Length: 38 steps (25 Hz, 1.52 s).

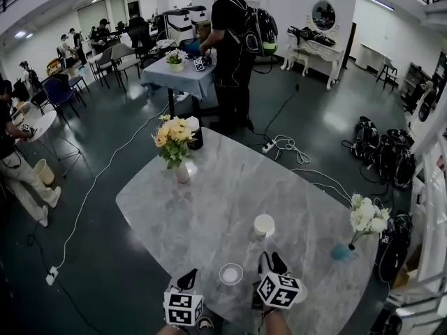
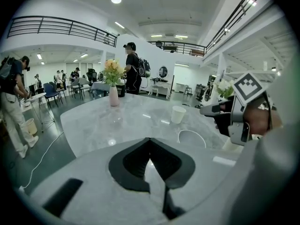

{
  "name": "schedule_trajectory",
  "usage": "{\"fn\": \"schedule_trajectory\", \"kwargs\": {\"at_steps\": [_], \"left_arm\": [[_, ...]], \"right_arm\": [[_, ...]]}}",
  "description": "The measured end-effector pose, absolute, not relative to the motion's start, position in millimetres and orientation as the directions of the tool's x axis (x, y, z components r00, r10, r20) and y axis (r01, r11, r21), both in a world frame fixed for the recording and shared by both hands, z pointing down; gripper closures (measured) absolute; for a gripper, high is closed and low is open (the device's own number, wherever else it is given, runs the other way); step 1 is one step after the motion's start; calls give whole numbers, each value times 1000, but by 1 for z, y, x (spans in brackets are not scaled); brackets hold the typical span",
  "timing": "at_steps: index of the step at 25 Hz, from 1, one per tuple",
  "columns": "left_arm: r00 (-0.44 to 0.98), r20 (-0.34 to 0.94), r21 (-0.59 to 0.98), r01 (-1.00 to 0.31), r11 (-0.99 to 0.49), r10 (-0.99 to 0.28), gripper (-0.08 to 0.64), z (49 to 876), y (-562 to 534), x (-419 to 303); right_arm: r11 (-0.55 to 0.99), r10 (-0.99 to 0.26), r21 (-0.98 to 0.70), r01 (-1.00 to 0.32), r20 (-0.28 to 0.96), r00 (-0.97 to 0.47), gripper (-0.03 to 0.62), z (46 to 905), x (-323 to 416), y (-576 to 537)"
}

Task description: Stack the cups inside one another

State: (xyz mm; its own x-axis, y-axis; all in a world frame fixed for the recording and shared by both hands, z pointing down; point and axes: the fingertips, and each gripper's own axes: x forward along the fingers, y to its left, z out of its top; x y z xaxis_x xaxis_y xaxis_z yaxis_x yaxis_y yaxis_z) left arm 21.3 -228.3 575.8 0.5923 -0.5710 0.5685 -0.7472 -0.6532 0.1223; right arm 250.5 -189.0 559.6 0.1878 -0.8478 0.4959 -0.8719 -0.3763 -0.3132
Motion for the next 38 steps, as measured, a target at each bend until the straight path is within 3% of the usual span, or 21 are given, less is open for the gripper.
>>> {"fn": "schedule_trajectory", "kwargs": {"at_steps": [20,38], "left_arm": [[555,627,152,-775,-613,-546,563,604,-245,31],[542,650,168,-787,-594,-533,563,614,-258,35]], "right_arm": [[-341,-795,-249,-907,591,136,388,615,275,-239],[-322,-800,-247,-914,588,123,367,630,285,-272]]}}
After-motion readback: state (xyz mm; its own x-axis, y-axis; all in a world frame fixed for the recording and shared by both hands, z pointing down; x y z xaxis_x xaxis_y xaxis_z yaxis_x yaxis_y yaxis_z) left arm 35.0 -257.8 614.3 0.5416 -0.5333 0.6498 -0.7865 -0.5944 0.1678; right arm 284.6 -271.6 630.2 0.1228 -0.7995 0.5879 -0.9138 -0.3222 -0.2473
